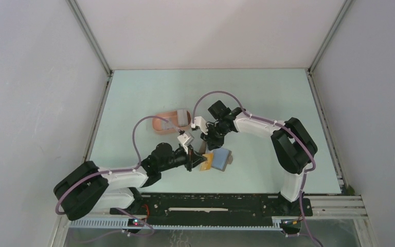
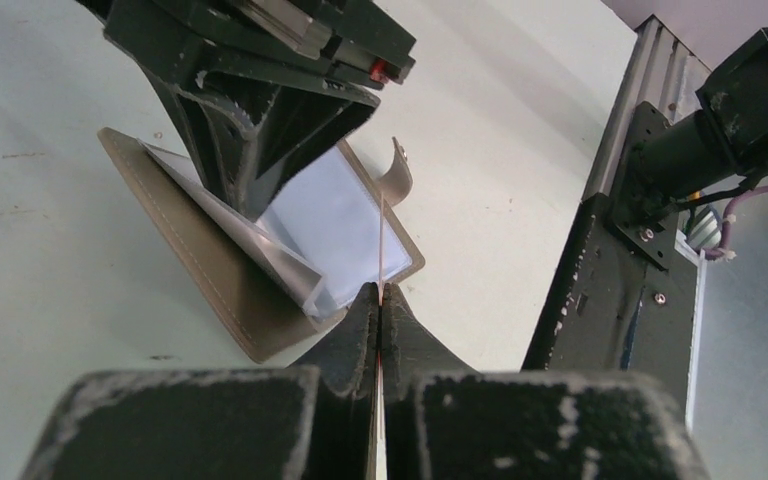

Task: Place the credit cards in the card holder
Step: Insert the credit card into the card holder.

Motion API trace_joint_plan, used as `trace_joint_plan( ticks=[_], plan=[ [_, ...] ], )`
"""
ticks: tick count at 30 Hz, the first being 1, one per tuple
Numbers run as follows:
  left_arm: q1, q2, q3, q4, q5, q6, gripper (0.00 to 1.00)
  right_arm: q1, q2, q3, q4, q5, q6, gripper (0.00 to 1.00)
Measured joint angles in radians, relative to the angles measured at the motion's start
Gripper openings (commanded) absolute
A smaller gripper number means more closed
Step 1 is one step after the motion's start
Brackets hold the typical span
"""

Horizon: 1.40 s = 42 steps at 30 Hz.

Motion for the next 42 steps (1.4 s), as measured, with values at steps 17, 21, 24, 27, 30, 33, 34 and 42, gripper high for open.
trace_joint_plan(
  ticks=[17,21,24,27,30,33,34,42],
  plan=[
    [0.0,0.204,0.073,0.213,-0.088,-0.011,0.0,-0.045,0.035,0.048,-0.074,-0.128,0.071,0.25],
    [0.0,0.243,0.073,0.223,-0.116,-0.01,0.0,-0.053,0.035,0.048,-0.077,-0.126,0.081,0.27],
    [0.0,0.261,0.073,0.224,-0.145,-0.009,0.0,-0.063,0.035,0.048,-0.076,-0.121,0.095,0.28],
    [0.0,0.264,0.073,0.218,-0.165,-0.007,0.0,-0.066,0.035,0.048,-0.07,-0.113,0.108,0.32],
    [0.0,0.261,0.073,0.197,-0.188,0.001,0.0,-0.075,0.032,0.048,-0.064,-0.096,0.116,0.34],
    [0.0,0.251,0.073,0.172,-0.212,0.008,0.0,-0.097,0.011,0.048,-0.064,-0.081,0.122,0.35],
    [0.0,0.247,0.073,0.166,-0.22,0.01,0.0,-0.108,0.001,0.048,-0.066,-0.078,0.123,0.35],
    [0.029,0.242,0.096,0.106,-0.237,0.016,0.0,-0.144,-0.163,-0.032,-0.043,-0.009,0.07,0.31]
  ],
)
